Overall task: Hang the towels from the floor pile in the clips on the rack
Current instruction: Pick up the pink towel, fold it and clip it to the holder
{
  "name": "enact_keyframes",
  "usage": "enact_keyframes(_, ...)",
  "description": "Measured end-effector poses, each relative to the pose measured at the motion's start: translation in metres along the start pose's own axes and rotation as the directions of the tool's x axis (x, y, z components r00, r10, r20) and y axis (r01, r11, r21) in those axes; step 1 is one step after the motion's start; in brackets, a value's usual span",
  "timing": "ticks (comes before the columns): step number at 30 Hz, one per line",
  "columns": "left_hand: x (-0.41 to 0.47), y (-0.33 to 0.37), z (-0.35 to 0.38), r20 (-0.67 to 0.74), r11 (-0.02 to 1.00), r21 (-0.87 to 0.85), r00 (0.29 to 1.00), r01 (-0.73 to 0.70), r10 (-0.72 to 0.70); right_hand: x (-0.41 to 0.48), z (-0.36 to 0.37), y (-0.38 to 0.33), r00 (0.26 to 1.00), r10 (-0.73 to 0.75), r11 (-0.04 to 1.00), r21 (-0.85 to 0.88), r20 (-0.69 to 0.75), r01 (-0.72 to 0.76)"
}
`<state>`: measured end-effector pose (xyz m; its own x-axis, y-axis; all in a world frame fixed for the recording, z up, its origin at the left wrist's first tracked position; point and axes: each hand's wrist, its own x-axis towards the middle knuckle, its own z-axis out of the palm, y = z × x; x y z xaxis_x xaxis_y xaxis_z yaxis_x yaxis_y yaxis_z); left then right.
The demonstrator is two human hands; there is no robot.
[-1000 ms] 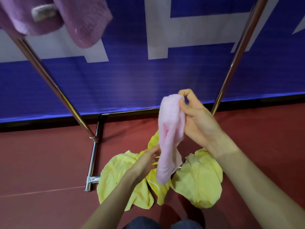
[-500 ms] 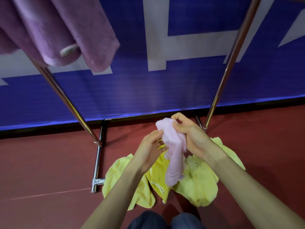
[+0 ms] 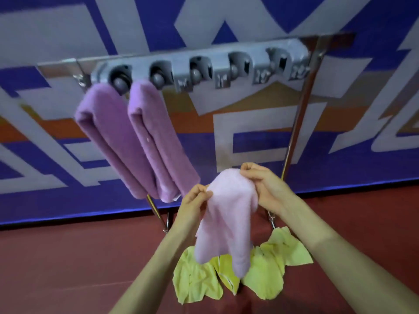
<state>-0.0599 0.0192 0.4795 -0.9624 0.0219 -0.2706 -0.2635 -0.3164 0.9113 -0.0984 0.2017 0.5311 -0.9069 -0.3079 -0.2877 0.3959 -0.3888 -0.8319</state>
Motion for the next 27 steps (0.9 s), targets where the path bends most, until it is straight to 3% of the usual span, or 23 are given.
enact_keyframes(5,-0.036,0.099,0.017,-0.002,0.974,0.218,0.998,-0.059,0.061,-0.022,0.06,-0.078,0.998,-0.004,0.993,-0.116,0.059,0.01)
enact_keyframes(13,-0.077,0.202,0.03,0.134,0.954,0.274,0.987,-0.125,0.091,-0.053,0.138,-0.171,0.965,0.079,0.916,-0.399,0.25,0.028)
enact_keyframes(17,-0.08,0.224,0.032,0.126,0.97,0.242,0.992,-0.034,0.004,-0.058,0.157,-0.185,0.945,0.098,0.886,-0.46,0.312,0.06)
enact_keyframes(19,-0.083,0.236,0.032,0.141,0.933,0.346,0.989,-0.098,0.052,-0.061,0.167,-0.19,0.929,0.105,0.884,-0.461,0.356,0.077)
enact_keyframes(22,-0.087,0.249,0.027,0.271,0.853,0.486,0.961,-0.189,0.059,-0.064,0.178,-0.196,0.908,0.113,0.87,-0.481,0.403,0.105)
enact_keyframes(27,-0.093,0.255,0.026,0.395,0.841,0.506,0.918,-0.192,-0.028,-0.071,0.183,-0.201,0.912,0.112,0.85,-0.514,0.393,0.117)
